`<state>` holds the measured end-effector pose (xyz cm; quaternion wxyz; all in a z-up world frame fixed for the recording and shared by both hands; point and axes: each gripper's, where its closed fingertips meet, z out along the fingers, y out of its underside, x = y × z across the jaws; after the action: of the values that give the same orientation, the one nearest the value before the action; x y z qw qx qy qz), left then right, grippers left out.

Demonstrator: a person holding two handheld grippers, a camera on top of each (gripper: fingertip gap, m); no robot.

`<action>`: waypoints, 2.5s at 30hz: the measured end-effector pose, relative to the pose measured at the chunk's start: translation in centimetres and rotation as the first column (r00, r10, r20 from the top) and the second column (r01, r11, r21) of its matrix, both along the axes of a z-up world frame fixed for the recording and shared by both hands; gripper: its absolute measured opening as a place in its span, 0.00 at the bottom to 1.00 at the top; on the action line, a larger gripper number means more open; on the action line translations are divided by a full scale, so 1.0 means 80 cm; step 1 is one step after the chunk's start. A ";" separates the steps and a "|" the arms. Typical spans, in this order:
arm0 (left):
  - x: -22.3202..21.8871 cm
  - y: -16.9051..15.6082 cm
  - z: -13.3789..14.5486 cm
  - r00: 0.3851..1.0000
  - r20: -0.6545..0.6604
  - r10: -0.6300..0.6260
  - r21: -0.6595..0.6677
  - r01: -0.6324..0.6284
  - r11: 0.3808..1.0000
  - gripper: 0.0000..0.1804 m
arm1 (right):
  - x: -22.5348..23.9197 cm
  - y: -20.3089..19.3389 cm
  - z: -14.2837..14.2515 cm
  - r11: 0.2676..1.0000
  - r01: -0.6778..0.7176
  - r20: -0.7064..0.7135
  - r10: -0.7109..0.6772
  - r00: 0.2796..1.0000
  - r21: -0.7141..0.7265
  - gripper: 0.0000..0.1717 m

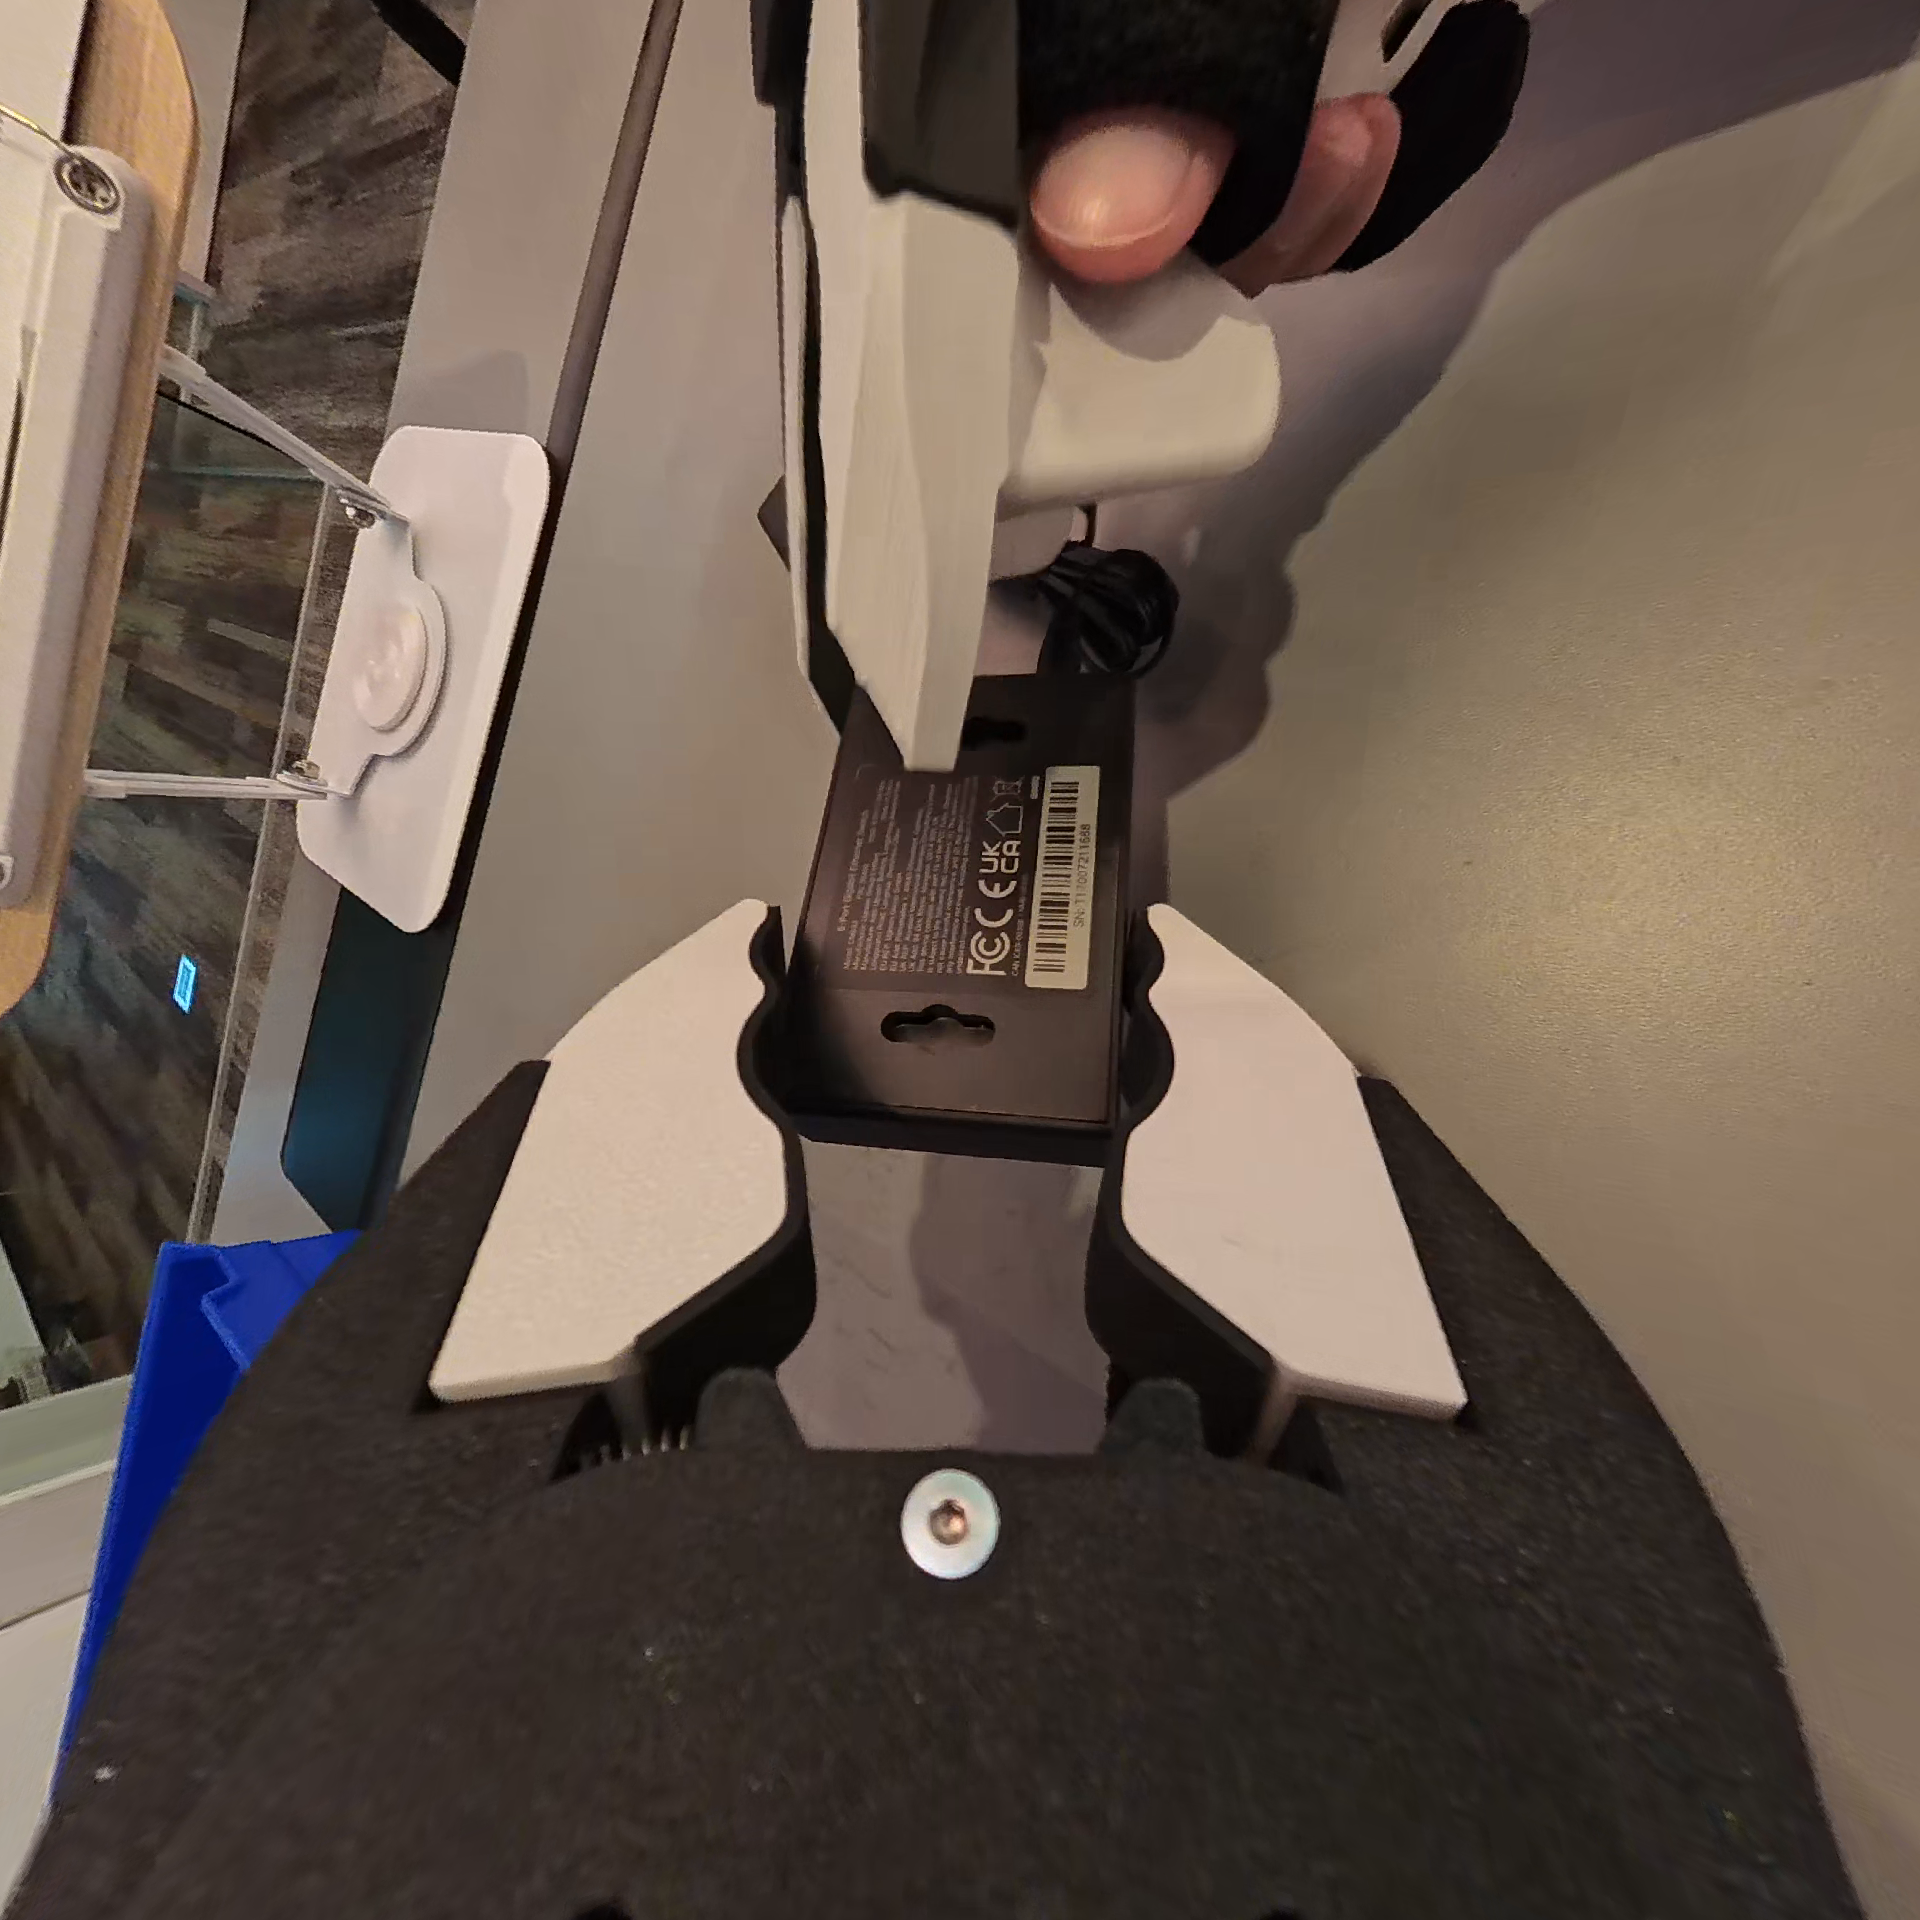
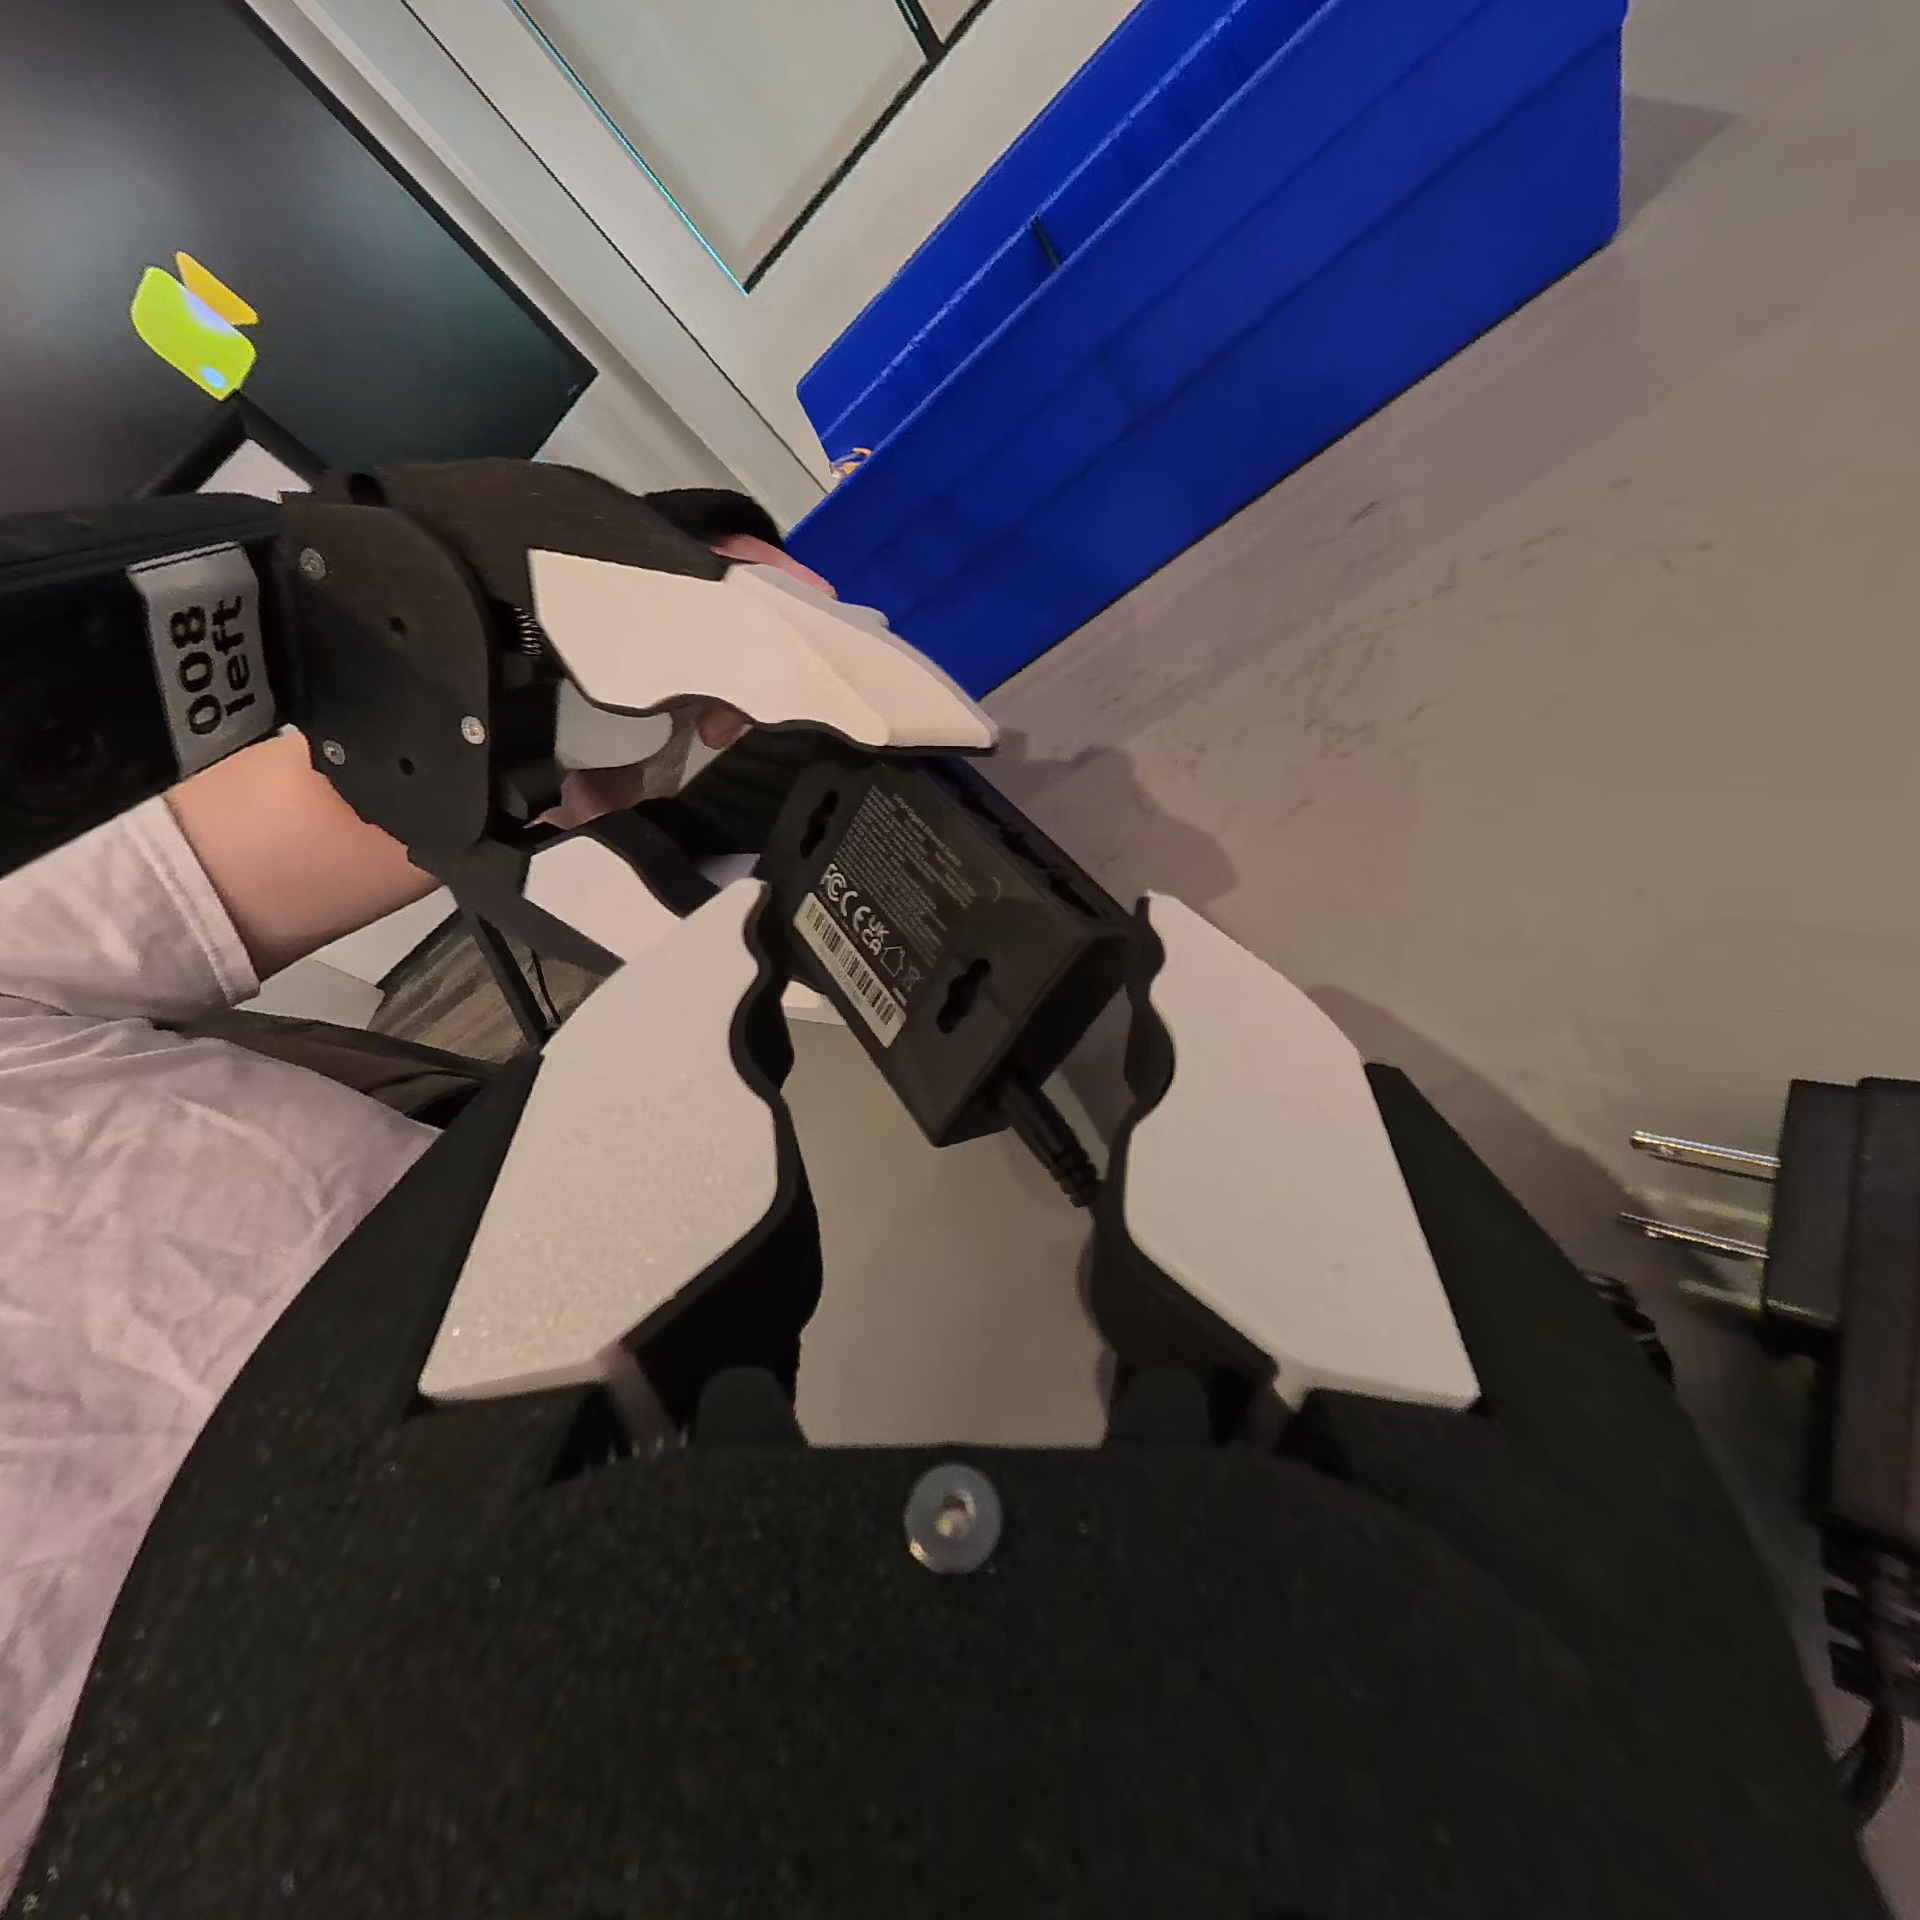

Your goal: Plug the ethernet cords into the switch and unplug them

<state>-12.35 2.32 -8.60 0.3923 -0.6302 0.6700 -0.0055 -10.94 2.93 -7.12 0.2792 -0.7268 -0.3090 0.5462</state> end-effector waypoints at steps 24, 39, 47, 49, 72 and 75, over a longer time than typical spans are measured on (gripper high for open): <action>0.004 -0.009 0.029 0.972 0.214 0.094 -0.329 -0.019 0.944 0.48 | -0.002 -0.026 0.004 0.964 -0.171 0.063 0.161 0.985 0.204 0.16; -0.011 -0.015 0.054 0.933 0.339 0.124 -0.478 0.057 0.877 0.43 | 0.003 -0.035 0.087 0.672 -0.040 -0.003 0.063 0.998 0.739 0.16; 0.006 -0.036 0.066 0.937 0.349 0.016 -0.460 0.156 0.874 0.28 | -0.007 -0.049 0.089 0.565 -0.078 0.037 0.084 0.996 0.821 0.16; 0.007 -0.037 0.070 0.936 0.352 -0.009 -0.438 0.173 0.882 0.20 | -0.008 -0.049 0.086 0.555 -0.091 0.052 0.086 0.995 0.827 0.16; 0.002 -0.015 0.080 0.963 0.254 -0.096 -0.167 0.141 0.976 0.16 | 0.013 -0.018 0.106 0.759 0.074 -0.102 -0.010 0.995 0.647 0.29; -0.009 -0.003 0.087 0.963 0.258 -0.079 -0.138 0.118 0.983 0.16 | 0.024 -0.015 0.114 0.886 0.075 -0.132 -0.016 0.991 0.457 0.30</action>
<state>-13.04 2.11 -1.62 0.4239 -0.6183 0.6432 -0.1560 -9.03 1.77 2.02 0.4753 -0.6112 -0.3946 0.4948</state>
